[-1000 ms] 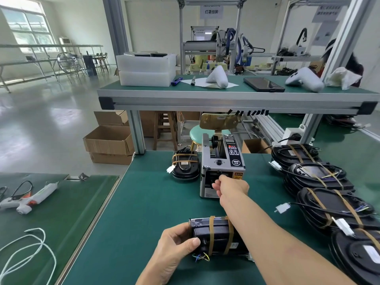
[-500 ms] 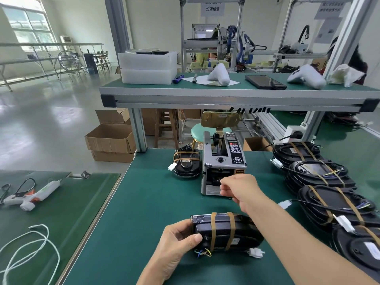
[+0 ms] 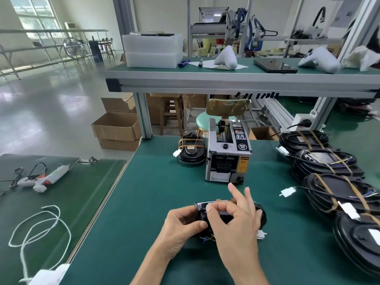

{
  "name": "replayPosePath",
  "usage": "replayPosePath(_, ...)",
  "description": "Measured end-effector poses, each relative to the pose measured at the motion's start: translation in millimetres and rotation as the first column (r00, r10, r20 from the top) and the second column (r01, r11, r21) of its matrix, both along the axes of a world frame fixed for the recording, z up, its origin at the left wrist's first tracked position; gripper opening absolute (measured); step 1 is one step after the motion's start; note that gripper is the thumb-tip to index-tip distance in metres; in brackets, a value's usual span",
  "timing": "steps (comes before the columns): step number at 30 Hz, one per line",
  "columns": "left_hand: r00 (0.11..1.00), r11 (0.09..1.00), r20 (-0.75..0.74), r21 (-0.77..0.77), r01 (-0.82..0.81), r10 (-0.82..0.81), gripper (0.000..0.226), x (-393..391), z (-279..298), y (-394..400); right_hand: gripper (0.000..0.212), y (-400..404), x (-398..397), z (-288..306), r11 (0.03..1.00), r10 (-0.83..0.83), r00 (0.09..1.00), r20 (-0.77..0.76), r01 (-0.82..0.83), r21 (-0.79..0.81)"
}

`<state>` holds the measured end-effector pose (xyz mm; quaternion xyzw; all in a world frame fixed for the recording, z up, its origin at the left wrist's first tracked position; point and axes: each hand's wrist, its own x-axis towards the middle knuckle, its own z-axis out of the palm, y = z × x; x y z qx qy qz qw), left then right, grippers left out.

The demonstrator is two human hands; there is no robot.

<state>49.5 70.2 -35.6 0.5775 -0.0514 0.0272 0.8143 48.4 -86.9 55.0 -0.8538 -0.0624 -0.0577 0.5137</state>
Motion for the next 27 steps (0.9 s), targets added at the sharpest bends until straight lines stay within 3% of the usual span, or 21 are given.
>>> replayPosePath(16, 1.0, 1.0, -0.004, -0.02, 0.002, -0.002, 0.043, 0, 2, -1, 0.019, 8, 3, -2, 0.997, -0.051, 0.999, -0.018, 0.05, -0.061)
replayPosePath(27, 1.0, 0.999, 0.012, -0.044, -0.001, 0.001, 0.038, -2, 9, -4, 0.021, 8, 3, -2, 0.999, -0.051, 0.998, -0.02, 0.052, 0.006)
